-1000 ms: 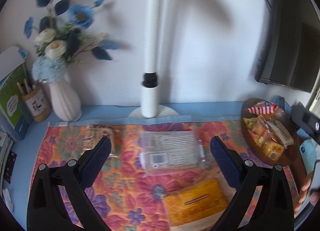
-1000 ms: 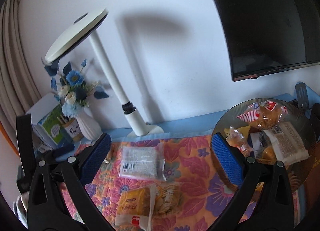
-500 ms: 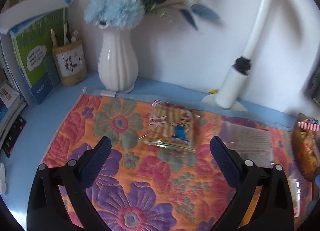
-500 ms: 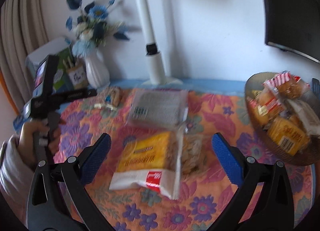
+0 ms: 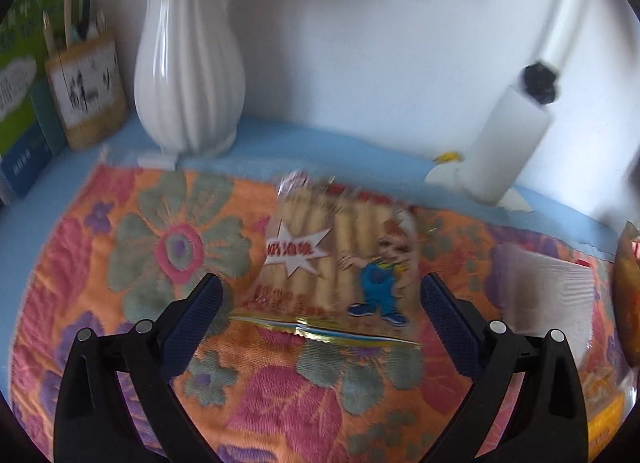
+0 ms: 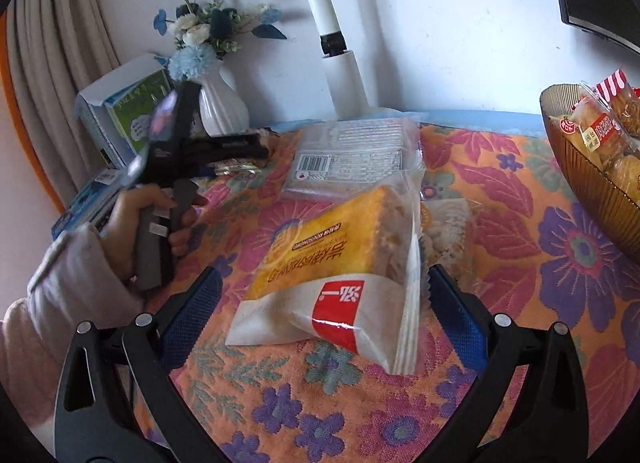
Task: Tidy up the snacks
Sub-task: 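Move both open tools back over the remaining snacks, then grasp the cartoon milk-stick pack with the left tool while the right tool grasps the orange toast pack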
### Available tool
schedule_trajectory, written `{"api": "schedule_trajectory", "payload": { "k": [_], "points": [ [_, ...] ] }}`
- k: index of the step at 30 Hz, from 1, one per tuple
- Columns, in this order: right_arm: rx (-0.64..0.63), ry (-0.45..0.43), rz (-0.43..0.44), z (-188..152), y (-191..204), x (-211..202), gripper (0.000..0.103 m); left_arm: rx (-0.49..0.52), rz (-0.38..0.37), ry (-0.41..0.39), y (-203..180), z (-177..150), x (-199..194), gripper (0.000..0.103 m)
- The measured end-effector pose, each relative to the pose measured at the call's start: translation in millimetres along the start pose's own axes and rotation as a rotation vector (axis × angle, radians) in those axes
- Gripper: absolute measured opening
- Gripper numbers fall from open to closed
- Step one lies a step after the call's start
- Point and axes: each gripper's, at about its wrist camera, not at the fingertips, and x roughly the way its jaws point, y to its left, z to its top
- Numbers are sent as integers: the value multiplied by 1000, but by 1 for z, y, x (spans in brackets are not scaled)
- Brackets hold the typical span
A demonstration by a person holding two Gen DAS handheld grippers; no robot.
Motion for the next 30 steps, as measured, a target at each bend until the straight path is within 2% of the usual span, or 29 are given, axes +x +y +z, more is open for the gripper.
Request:
{"api": "schedule_trajectory", "payload": {
  "k": [3,7,13,27,30],
  "points": [
    [19,-37,31,0,-4,-7,100,-25,-28,-5,6,-2,-1,98],
    [-38,-56,50,1,7,-10,100,-23,-26,-3,8,-3,-3,98],
    [-33,-37,78,2,7,-6,100,-10,-8,4,7,-2,-2,98],
    [-48,-8,60,0,11,-1,100,-12,-10,3,6,-3,-1,98],
    [-62,11,88,-1,15,0,100,-12,-10,3,7,-3,-1,98]
  ]
}}
